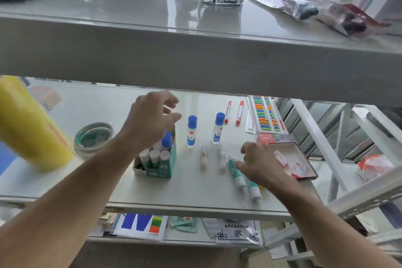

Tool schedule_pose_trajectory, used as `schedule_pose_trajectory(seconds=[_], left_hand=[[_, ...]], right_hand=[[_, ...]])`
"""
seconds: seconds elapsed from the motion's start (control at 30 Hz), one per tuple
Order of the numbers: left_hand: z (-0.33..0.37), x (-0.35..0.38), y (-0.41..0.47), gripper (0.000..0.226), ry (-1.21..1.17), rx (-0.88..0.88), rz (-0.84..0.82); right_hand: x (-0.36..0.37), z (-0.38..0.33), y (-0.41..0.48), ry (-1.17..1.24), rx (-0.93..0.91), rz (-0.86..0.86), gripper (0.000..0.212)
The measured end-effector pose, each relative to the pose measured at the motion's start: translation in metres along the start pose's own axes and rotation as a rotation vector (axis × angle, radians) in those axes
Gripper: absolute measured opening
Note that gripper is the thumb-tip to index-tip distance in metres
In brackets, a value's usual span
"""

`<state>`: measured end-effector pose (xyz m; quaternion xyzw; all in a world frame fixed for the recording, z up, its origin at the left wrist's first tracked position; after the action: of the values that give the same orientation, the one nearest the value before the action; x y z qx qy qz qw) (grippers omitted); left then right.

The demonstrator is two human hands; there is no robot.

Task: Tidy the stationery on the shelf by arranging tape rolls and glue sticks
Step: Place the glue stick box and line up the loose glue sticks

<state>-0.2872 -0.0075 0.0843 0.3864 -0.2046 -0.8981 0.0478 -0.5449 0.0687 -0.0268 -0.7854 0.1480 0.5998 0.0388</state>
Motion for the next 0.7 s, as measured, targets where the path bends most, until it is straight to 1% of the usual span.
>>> schedule_pose_trajectory(seconds=[0.07,0.13,0.2,0.3,0.37,0.43,0.47,0.53,0.63,0.7], left_hand=[[-0.009,-0.019,-0.020,0.016,-0.031,-0.044,0.086],[-0.011,-0.022,-0.042,0.010,-0.070,-0.059,0.113],[0.001,-0.003,-0.065,0.009,-0.113,-0.015,0.058],[0.024,0.062,-0.100,0.012,-0.140,0.022,-0.127],[0.041,0.112,-0.117,0.023,-0.034,0.103,-0.234],[0.052,0.155,-0.133,0.033,0.139,0.229,-0.338],[0.054,0.173,-0.140,0.038,0.206,0.275,-0.388],[0.052,0.196,-0.147,0.047,0.308,0.307,-0.442],[0.048,0.212,-0.153,0.049,0.342,0.306,-0.431],[0.050,0.215,-0.157,0.050,0.348,0.327,-0.379]], right_hand=[[0.013,-0.007,-0.011,-0.114,-0.032,-0.044,0.032],[0.018,-0.014,-0.016,-0.162,-0.045,-0.041,0.027],[0.012,-0.009,-0.019,-0.149,-0.002,0.036,0.025],[0.000,0.014,-0.038,-0.097,0.099,0.169,0.022],[0.006,0.026,-0.060,-0.074,0.148,0.163,0.029],[0.020,0.034,-0.078,-0.036,0.194,0.140,0.037],[0.026,0.037,-0.083,-0.018,0.219,0.143,0.037],[0.030,0.042,-0.087,0.018,0.251,0.190,0.032],[0.029,0.050,-0.091,0.070,0.292,0.248,0.026],[0.030,0.056,-0.096,0.144,0.320,0.280,0.024]])
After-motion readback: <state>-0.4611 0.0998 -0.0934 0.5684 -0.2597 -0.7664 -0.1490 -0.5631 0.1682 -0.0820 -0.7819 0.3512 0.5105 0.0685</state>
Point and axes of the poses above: each hand's wrist, its own y-axis towards the middle knuckle, its own x-axis out of the palm, z = x × y, the point moved 7 cm from there along y, towards the middle knuckle, and after that the axes turned 12 degrees about z, right-handed, at the moved point
